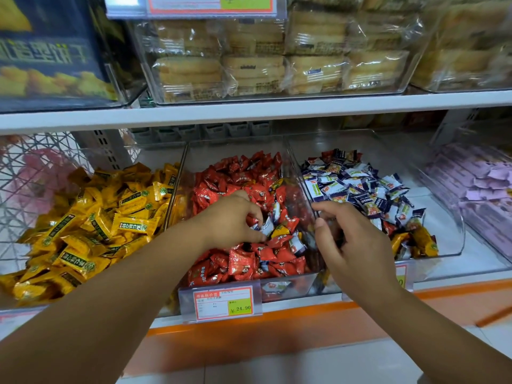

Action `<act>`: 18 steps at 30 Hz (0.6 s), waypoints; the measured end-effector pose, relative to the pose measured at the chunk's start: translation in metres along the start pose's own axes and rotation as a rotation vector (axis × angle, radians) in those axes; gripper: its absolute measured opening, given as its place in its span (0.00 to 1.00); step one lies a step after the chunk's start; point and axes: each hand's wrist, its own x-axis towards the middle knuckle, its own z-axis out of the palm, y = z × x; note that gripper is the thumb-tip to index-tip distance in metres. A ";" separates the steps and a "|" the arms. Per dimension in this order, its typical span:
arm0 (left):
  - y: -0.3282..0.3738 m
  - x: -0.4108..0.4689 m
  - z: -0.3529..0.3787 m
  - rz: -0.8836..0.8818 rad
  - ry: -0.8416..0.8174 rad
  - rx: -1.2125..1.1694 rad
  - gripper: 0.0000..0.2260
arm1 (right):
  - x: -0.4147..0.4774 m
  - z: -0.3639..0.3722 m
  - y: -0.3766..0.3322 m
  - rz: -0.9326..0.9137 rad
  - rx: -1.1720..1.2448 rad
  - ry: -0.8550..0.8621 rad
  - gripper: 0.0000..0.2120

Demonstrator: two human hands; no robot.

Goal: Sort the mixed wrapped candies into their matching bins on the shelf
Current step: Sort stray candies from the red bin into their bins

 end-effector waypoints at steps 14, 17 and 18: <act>0.000 0.005 -0.016 -0.054 0.214 -0.323 0.08 | 0.001 0.001 0.000 -0.016 -0.008 0.012 0.13; 0.000 0.008 -0.015 -0.075 0.194 -0.140 0.07 | 0.001 0.000 0.001 -0.017 -0.010 0.015 0.13; 0.000 0.009 -0.015 -0.063 0.166 -0.066 0.07 | 0.002 0.000 0.001 -0.015 -0.012 0.012 0.13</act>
